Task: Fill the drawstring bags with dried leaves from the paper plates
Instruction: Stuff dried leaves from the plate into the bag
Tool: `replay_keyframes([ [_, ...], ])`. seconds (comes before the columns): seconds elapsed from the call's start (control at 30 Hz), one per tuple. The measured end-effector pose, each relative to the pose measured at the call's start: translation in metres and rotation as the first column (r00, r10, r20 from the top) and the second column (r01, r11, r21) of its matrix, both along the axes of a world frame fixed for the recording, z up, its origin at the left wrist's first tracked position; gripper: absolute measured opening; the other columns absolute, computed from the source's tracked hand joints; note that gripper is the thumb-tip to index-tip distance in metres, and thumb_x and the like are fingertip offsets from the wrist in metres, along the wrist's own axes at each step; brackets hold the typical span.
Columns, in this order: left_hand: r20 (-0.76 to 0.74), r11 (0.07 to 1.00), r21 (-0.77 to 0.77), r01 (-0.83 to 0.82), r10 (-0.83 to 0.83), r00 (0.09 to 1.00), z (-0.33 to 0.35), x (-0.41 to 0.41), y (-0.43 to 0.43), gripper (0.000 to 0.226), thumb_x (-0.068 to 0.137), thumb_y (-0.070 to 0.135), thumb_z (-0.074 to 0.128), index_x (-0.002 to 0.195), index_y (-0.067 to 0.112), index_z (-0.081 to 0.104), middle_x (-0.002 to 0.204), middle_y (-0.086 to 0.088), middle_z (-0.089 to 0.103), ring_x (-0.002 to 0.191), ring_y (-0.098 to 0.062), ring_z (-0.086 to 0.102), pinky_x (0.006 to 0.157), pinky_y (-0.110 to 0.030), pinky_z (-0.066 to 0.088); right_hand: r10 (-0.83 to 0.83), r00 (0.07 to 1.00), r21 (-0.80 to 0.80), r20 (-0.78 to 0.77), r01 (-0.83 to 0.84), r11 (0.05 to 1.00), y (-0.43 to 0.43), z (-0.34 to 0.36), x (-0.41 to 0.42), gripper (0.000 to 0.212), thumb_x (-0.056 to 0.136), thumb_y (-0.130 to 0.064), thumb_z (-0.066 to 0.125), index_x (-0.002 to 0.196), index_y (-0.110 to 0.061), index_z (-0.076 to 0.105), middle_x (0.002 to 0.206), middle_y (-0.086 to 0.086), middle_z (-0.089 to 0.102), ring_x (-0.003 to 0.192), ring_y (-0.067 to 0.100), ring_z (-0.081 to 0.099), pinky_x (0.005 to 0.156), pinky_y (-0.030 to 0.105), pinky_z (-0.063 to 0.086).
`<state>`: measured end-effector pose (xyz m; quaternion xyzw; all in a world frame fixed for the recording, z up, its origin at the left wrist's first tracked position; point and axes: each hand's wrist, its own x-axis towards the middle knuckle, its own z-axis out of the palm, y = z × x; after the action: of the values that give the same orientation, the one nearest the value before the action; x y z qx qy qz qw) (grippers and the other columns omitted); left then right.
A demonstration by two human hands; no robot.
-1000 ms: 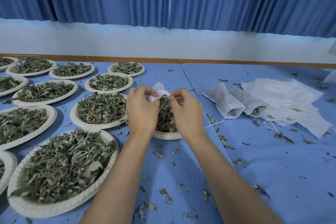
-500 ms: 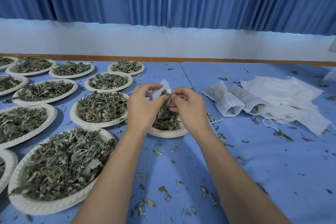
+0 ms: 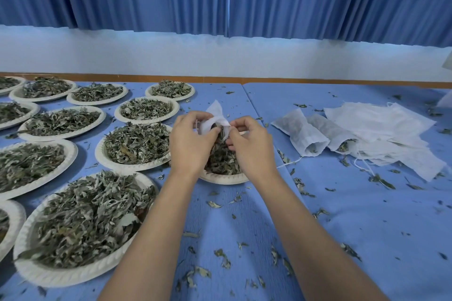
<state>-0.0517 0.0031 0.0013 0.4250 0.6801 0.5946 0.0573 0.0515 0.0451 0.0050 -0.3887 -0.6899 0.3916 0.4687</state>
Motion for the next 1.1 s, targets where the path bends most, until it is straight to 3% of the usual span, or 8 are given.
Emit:
replay_keyframes([
  [0.1,0.161,0.996,0.008,0.087,-0.087,0.983,0.001,-0.001,-0.001,0.034,0.081,0.004,0.065,0.107,0.026,0.063,0.107,0.010,0.062,0.100,-0.005,0.056,0.085,-0.017,0.042,0.013,0.998,-0.044,-0.062,-0.016,0.999,0.003,-0.001,0.002,0.010,0.094,-0.009,0.052,0.091,-0.016,0.059,0.076,-0.009,0.059,0.072,0.014,0.066,0.070,0.030,0.058],
  [0.2,0.238,0.999,0.043,0.017,-0.027,0.971,0.003,-0.002,-0.002,0.033,0.081,0.003,0.064,0.107,0.023,0.064,0.101,0.009,0.064,0.099,-0.011,0.060,0.091,-0.033,0.050,0.043,0.990,-0.144,-0.137,-0.063,0.988,0.005,0.001,0.003,0.009,0.091,-0.009,0.055,0.097,-0.015,0.057,0.085,-0.006,0.060,0.075,0.016,0.067,0.072,0.028,0.058],
  [0.33,0.311,0.997,0.063,-0.039,0.017,0.950,0.004,-0.006,-0.001,0.029,0.083,0.008,0.068,0.110,0.019,0.067,0.107,0.001,0.068,0.104,-0.015,0.063,0.094,-0.041,0.051,0.118,0.979,-0.116,0.168,-0.099,0.988,0.008,0.005,0.010,0.016,0.078,-0.032,0.073,0.086,-0.023,0.062,0.081,-0.013,0.064,0.070,-0.007,0.060,0.061,0.006,0.044],
  [0.43,0.336,0.997,0.075,-0.020,-0.006,0.942,0.004,-0.005,0.000,0.030,0.083,0.008,0.069,0.111,0.018,0.068,0.109,0.003,0.068,0.106,-0.013,0.062,0.096,-0.041,0.050,0.189,0.972,-0.246,0.137,-0.151,0.957,0.005,0.007,0.008,0.033,0.069,-0.046,0.079,0.088,-0.022,0.065,0.085,-0.010,0.070,0.077,-0.002,0.064,0.067,0.020,0.052],
  [0.63,0.344,0.997,0.079,-0.020,-0.008,0.939,0.005,-0.001,0.001,0.027,0.081,0.010,0.071,0.105,0.022,0.070,0.107,0.000,0.069,0.103,-0.014,0.064,0.097,-0.041,0.049,0.137,0.981,-0.354,-0.134,-0.177,0.918,-0.001,0.004,0.001,0.013,0.081,-0.011,0.074,0.085,-0.010,0.062,0.077,0.006,0.069,0.063,0.010,0.067,0.066,0.021,0.057],
  [0.8,0.148,0.993,0.067,-0.098,0.087,0.985,0.006,-0.001,-0.002,0.030,0.086,0.018,0.068,0.115,0.021,0.068,0.117,0.003,0.059,0.108,-0.006,0.053,0.099,-0.022,0.039,0.115,0.979,-0.385,-0.168,-0.173,0.907,-0.001,0.007,0.004,0.013,0.082,0.002,0.068,0.077,-0.009,0.065,0.076,0.007,0.069,0.070,0.015,0.069,0.073,0.024,0.058],
  [0.93,0.040,0.988,0.060,-0.140,0.137,0.990,0.007,0.001,-0.004,0.032,0.088,0.013,0.065,0.120,0.016,0.065,0.117,0.002,0.049,0.109,-0.005,0.047,0.095,-0.015,0.035,0.168,0.940,-0.418,-0.296,-0.285,0.863,-0.003,0.016,0.007,0.008,0.081,0.003,0.069,0.077,-0.004,0.068,0.070,0.005,0.069,0.067,0.011,0.070,0.066,0.017,0.056],
  [1.1,0.001,0.988,0.062,-0.144,0.144,0.990,0.007,0.004,-0.003,0.027,0.091,0.013,0.062,0.118,0.014,0.066,0.110,0.005,0.046,0.100,-0.001,0.043,0.079,0.008,0.025,0.089,0.936,-0.334,-0.341,-0.209,0.919,-0.004,0.018,0.002,0.015,0.078,0.002,0.071,0.071,-0.010,0.066,0.068,0.003,0.071,0.072,0.016,0.071,0.071,0.022,0.057],
])
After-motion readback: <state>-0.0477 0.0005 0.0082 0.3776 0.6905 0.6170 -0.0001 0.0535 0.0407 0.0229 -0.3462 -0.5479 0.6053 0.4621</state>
